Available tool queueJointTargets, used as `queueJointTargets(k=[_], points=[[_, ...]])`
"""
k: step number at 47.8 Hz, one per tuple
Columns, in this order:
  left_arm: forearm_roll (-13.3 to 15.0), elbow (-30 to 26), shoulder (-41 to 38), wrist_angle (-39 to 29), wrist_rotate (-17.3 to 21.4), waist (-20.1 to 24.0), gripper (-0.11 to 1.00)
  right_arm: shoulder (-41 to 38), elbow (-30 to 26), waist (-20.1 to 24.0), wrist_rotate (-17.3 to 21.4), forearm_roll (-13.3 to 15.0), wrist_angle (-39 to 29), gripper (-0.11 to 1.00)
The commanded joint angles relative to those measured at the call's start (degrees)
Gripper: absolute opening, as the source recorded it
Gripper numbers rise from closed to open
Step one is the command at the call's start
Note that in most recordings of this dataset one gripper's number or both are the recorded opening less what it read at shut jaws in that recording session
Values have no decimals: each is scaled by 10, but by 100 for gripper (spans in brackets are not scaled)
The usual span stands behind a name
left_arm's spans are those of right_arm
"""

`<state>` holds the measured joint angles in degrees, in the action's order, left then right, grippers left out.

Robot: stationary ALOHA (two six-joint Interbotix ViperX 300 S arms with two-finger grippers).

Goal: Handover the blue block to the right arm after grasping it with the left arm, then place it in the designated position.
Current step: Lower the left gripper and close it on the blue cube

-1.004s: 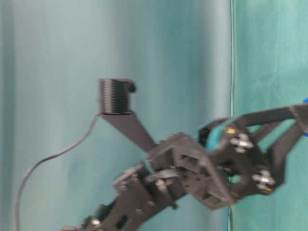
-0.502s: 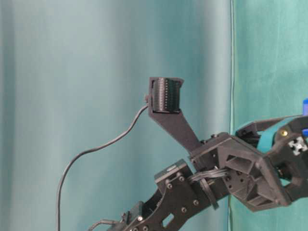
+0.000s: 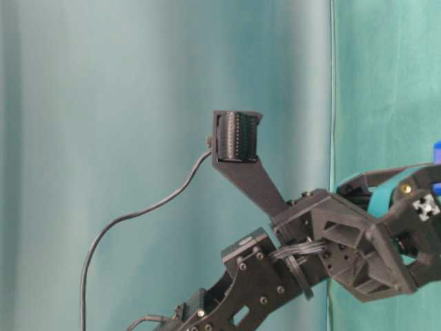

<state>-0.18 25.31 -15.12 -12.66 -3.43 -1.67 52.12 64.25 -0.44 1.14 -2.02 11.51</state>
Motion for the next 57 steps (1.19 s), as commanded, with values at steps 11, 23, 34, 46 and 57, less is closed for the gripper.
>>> queueJointTargets(k=[11, 23, 34, 46, 57], points=[[-1, -10, 9, -2, -3, -2, 99, -4, -16, -1, 0, 0, 2, 95], [-1, -11, 10, 2, -2, -2, 49, -4, -15, -1, 0, 0, 2, 95], [-1, -11, 13, 6, -2, -2, 47, -5, -15, -1, 0, 0, 2, 95], [-1, -20, 45, -34, -3, -2, 46, -5, -15, -1, 0, 1, 2, 95], [-2, -32, 113, -75, 0, -4, 47, -5, -16, -1, -1, 2, 2, 95]])
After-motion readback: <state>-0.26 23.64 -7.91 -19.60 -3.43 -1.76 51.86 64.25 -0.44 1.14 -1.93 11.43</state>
